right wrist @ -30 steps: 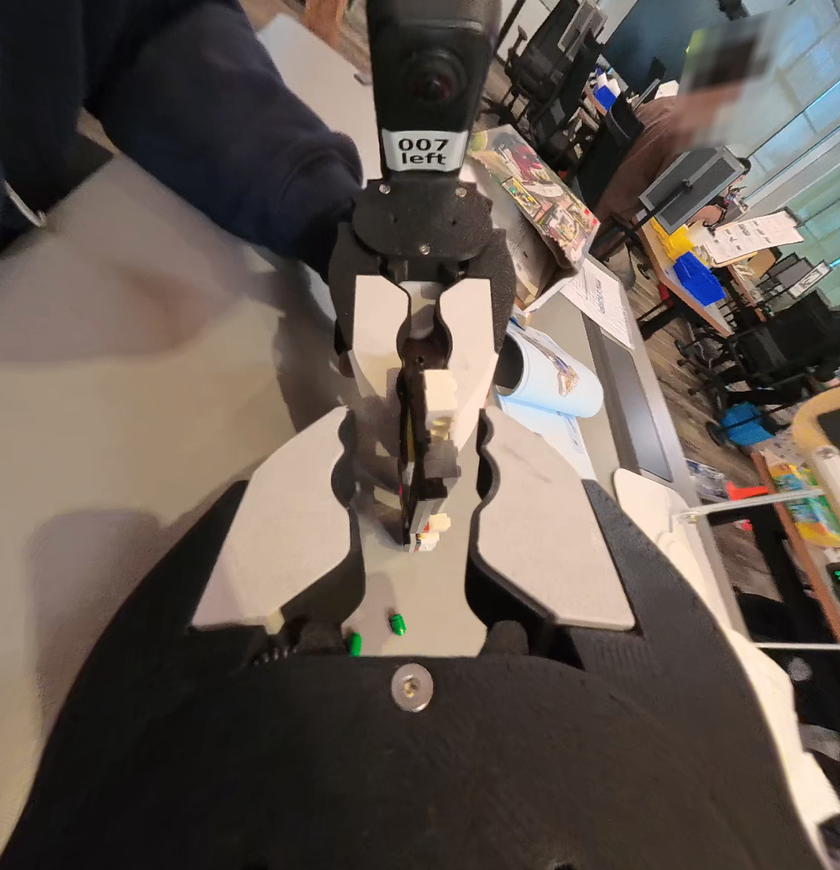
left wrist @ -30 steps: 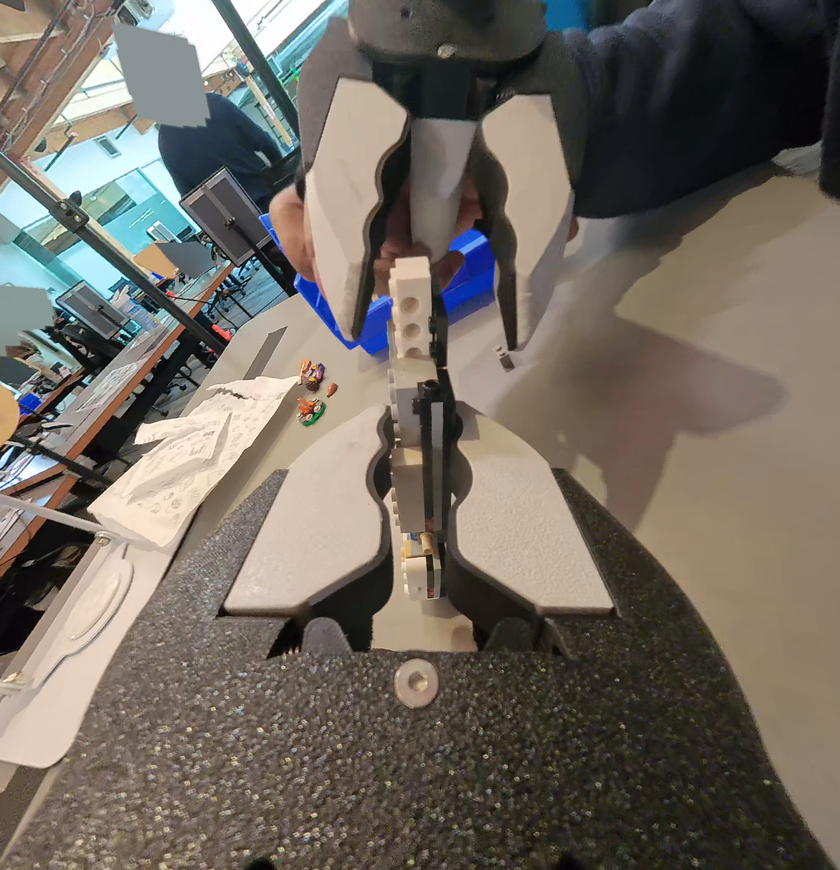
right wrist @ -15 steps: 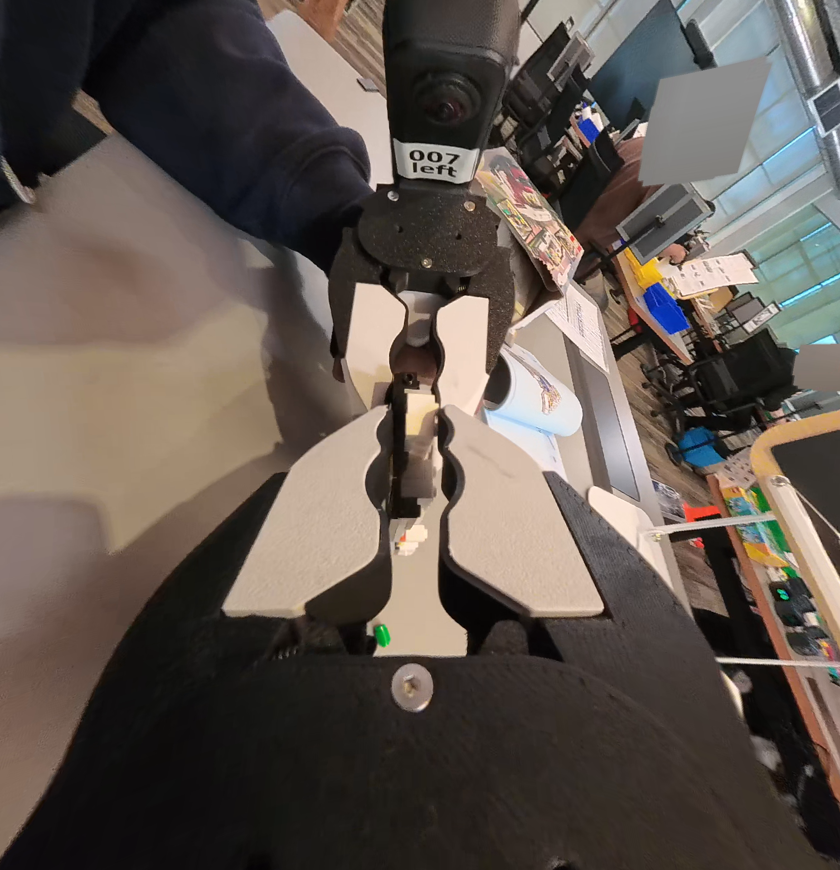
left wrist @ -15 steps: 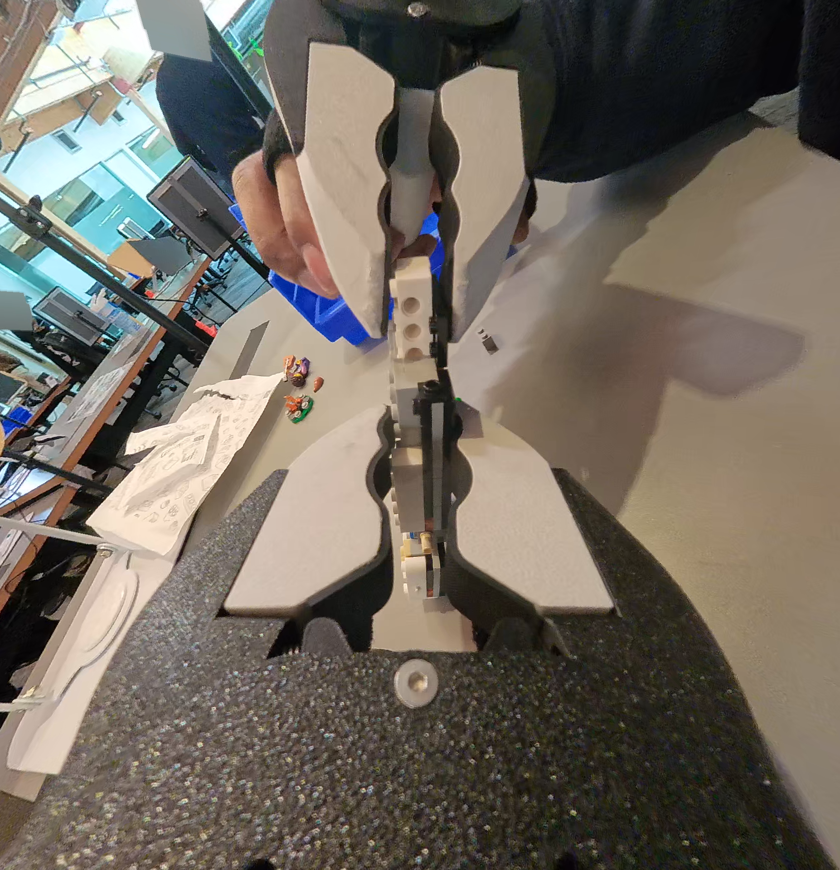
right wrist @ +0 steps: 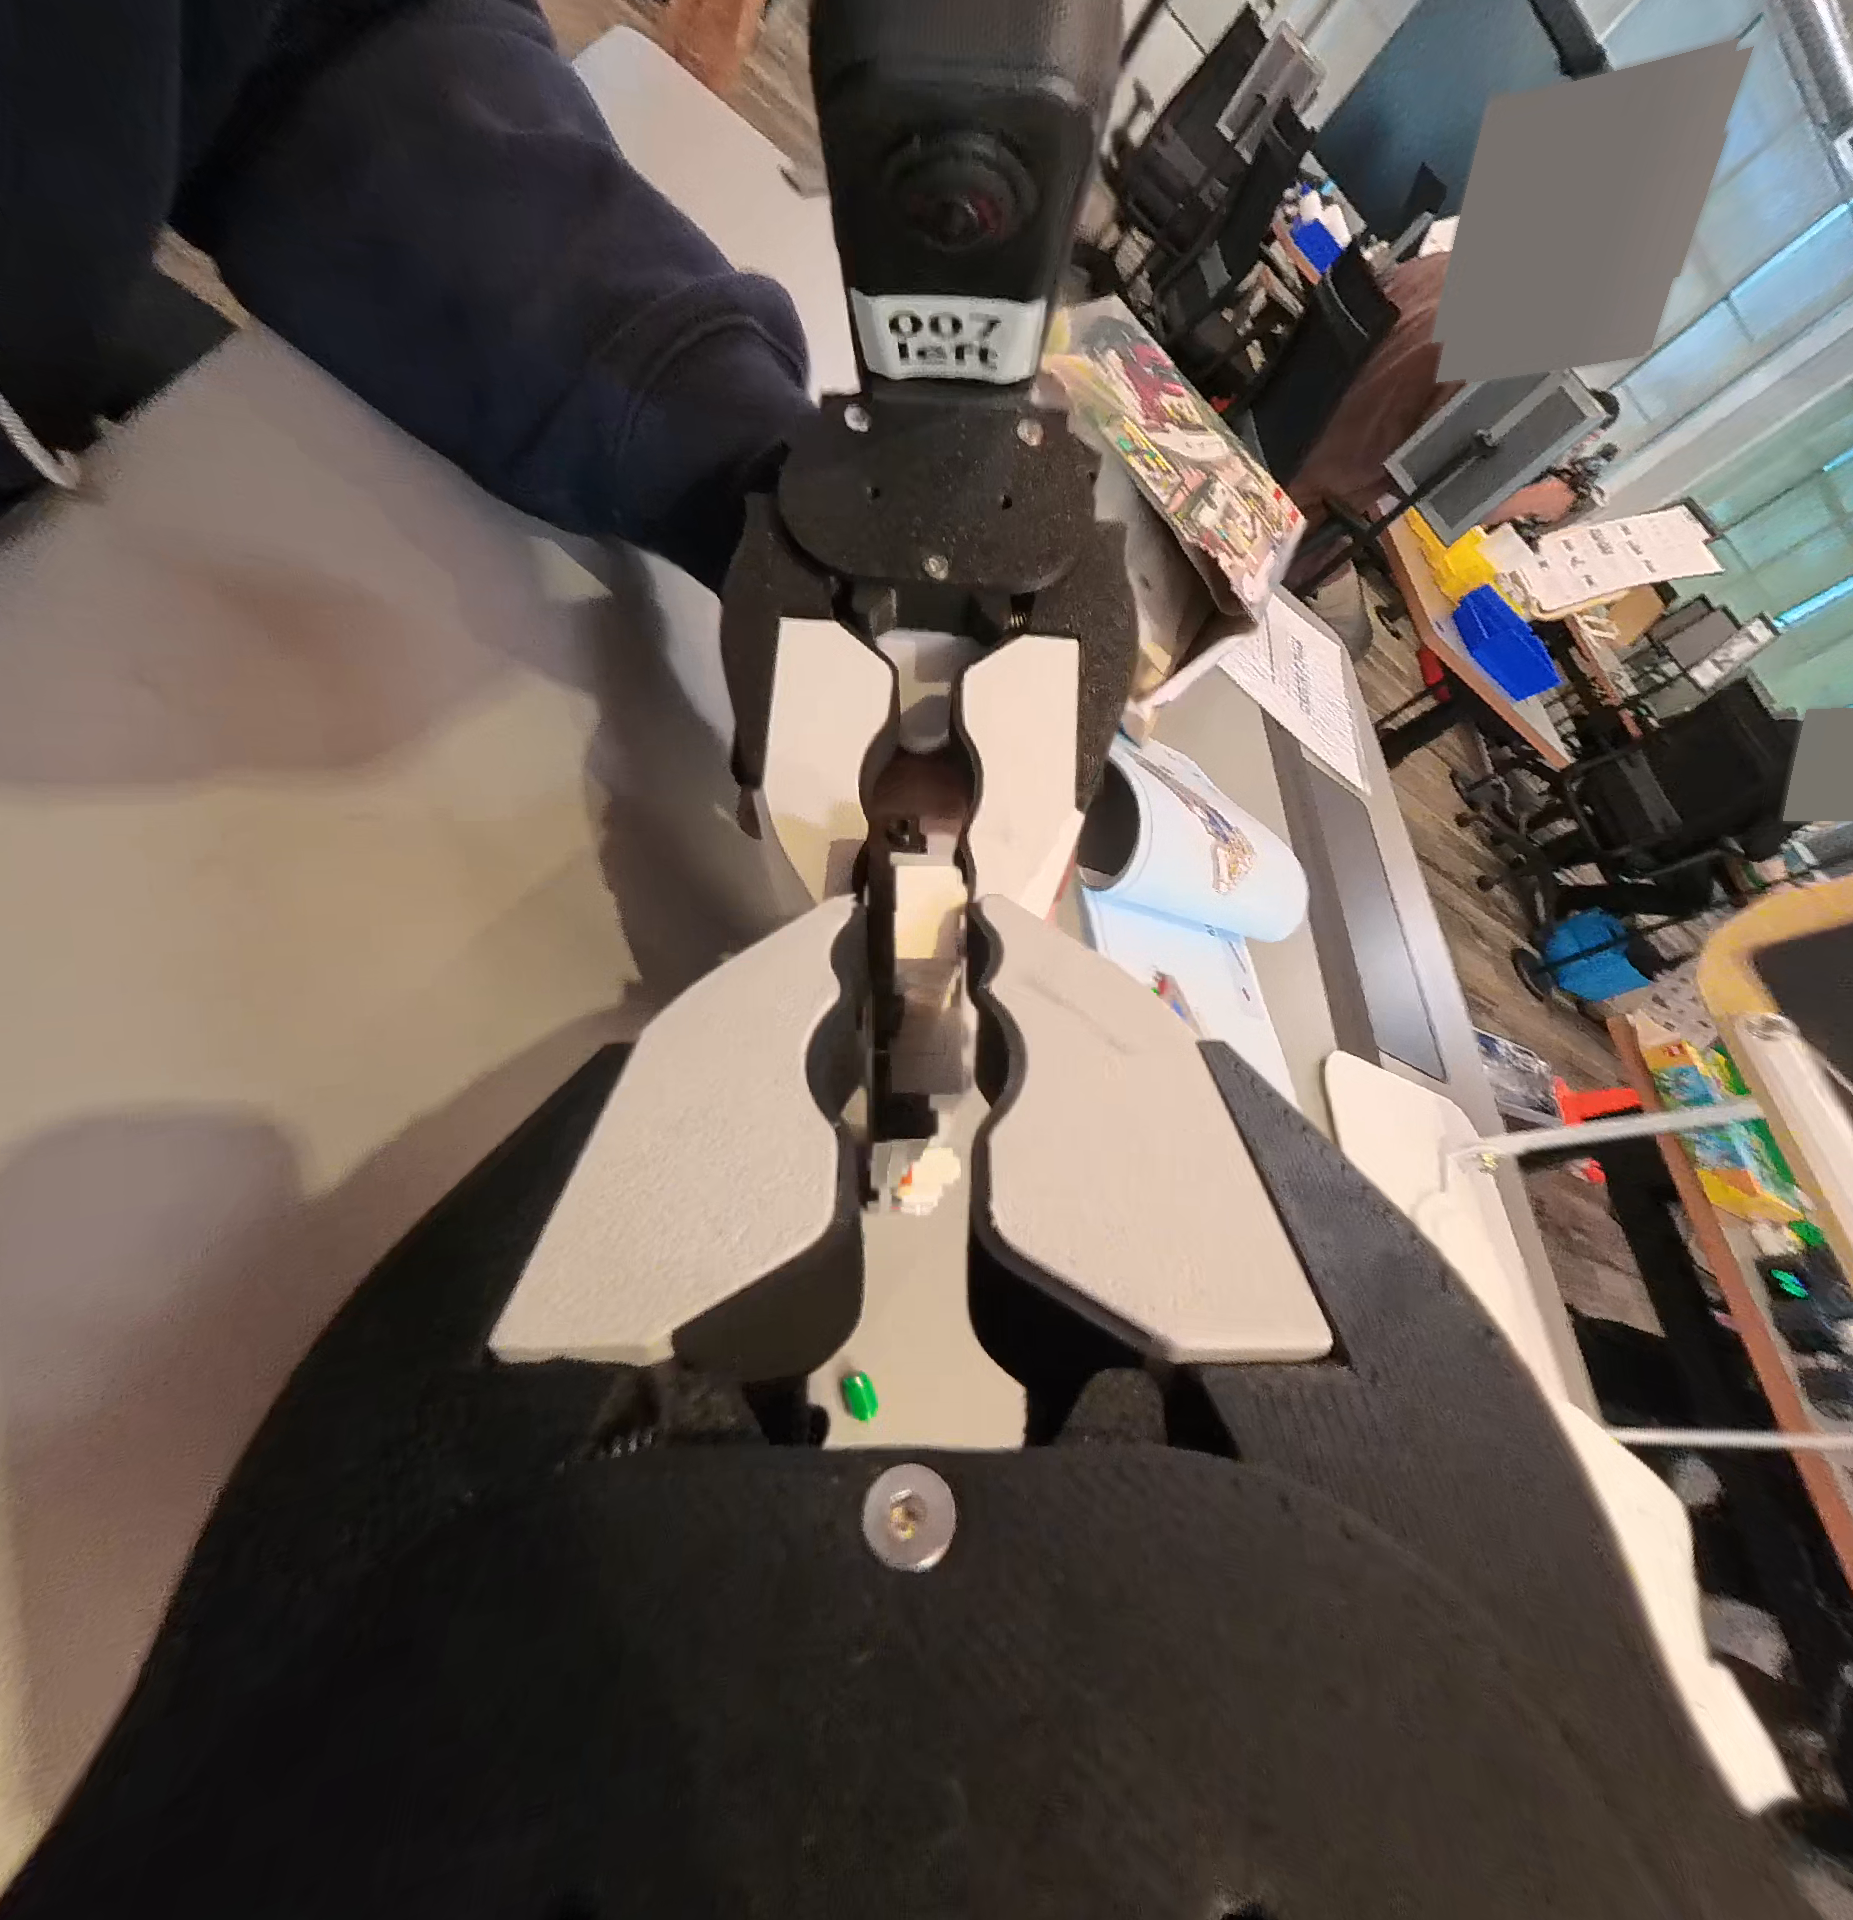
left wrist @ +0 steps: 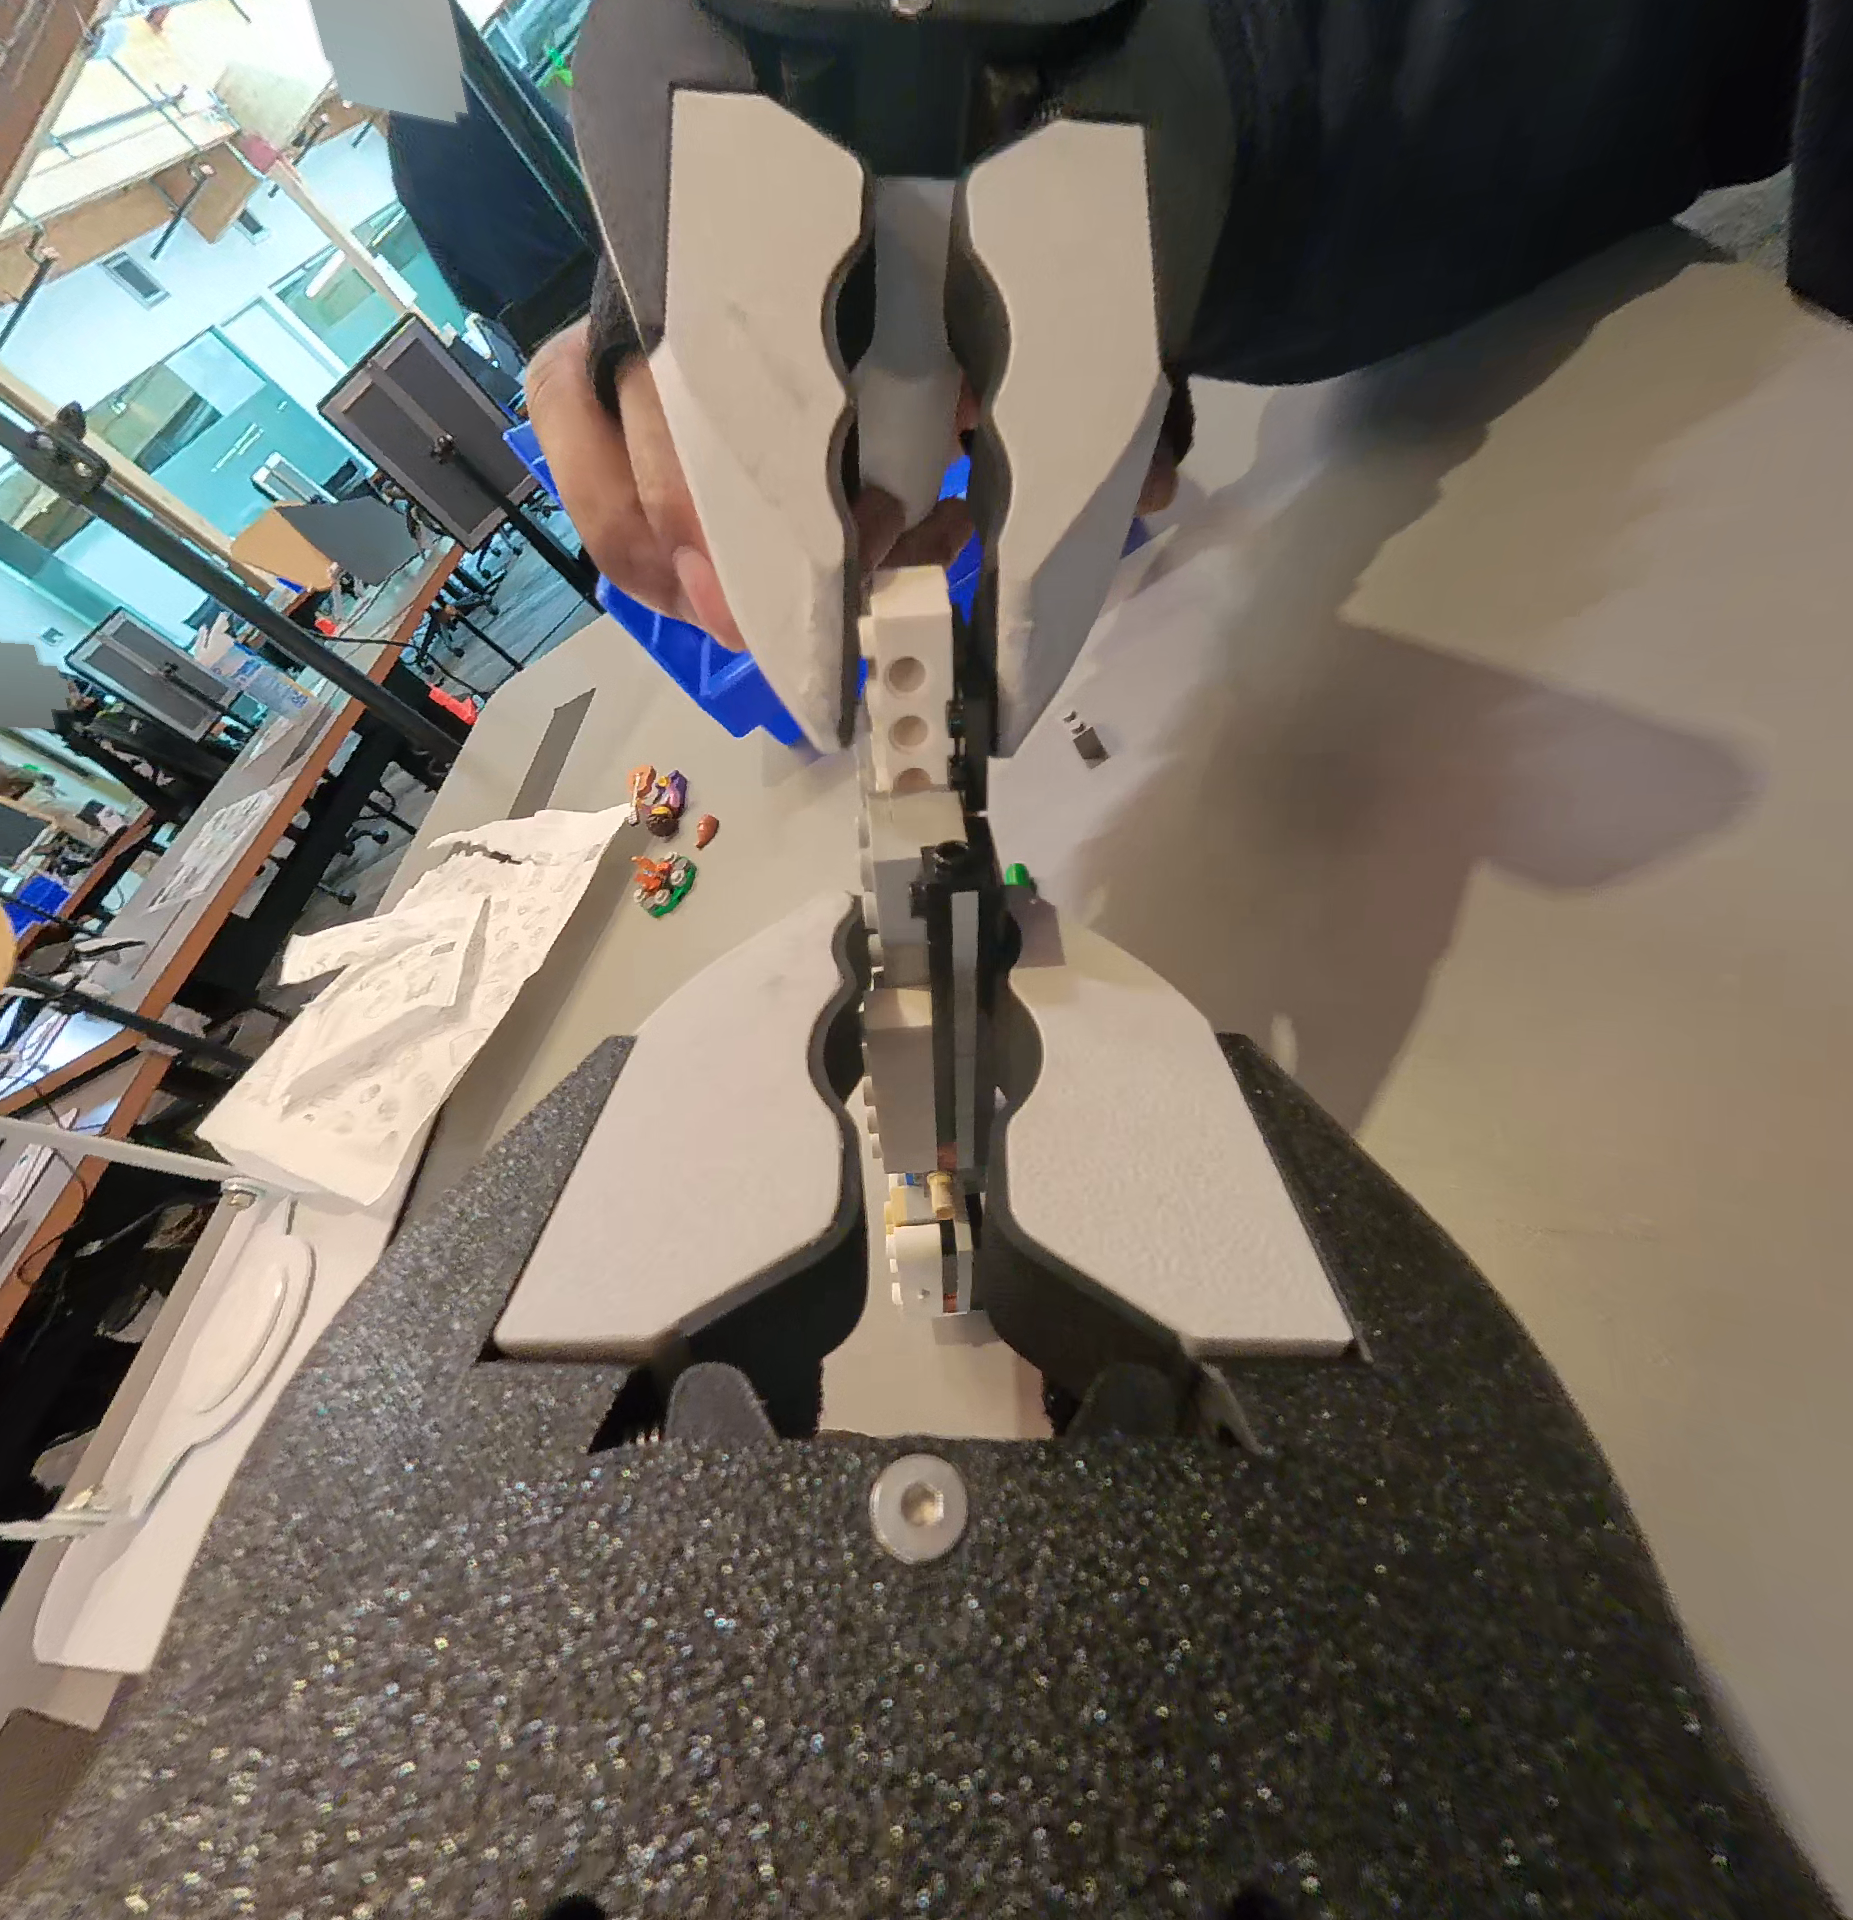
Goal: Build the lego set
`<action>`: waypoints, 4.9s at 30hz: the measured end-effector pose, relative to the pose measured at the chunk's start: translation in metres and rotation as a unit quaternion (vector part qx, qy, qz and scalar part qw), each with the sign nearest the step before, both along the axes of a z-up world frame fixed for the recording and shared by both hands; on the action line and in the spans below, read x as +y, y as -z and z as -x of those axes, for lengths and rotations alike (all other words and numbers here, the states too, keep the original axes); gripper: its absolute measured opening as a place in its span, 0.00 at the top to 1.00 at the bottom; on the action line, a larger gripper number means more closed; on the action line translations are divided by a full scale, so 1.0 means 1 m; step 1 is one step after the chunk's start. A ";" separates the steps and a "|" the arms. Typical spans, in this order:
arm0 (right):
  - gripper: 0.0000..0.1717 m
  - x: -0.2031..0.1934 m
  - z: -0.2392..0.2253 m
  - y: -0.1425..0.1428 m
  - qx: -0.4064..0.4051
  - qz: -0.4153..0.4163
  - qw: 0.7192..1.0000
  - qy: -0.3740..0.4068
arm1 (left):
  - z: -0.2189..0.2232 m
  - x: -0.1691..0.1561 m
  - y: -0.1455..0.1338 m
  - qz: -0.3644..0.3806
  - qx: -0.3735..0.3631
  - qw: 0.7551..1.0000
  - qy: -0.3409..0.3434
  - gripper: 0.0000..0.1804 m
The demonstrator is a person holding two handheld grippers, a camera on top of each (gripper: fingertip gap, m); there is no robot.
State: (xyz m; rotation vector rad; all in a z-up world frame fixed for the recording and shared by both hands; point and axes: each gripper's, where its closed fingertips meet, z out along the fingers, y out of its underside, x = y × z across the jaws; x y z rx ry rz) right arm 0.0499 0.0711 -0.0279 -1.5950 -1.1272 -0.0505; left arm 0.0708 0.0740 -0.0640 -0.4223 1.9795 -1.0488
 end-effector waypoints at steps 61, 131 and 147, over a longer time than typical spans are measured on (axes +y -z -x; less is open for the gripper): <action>0.79 0.014 -0.030 0.002 -0.091 -0.074 0.990 0.081 | -0.008 0.014 -0.015 -0.020 -0.093 0.994 -0.060 0.89; 0.82 0.024 -0.051 0.030 0.008 -0.079 0.978 0.192 | -0.004 0.065 -0.046 0.037 -0.188 0.973 -0.131 0.89; 0.82 0.028 -0.062 0.000 0.118 -0.061 0.967 0.215 | 0.010 0.111 -0.072 0.088 -0.218 0.955 -0.181 0.89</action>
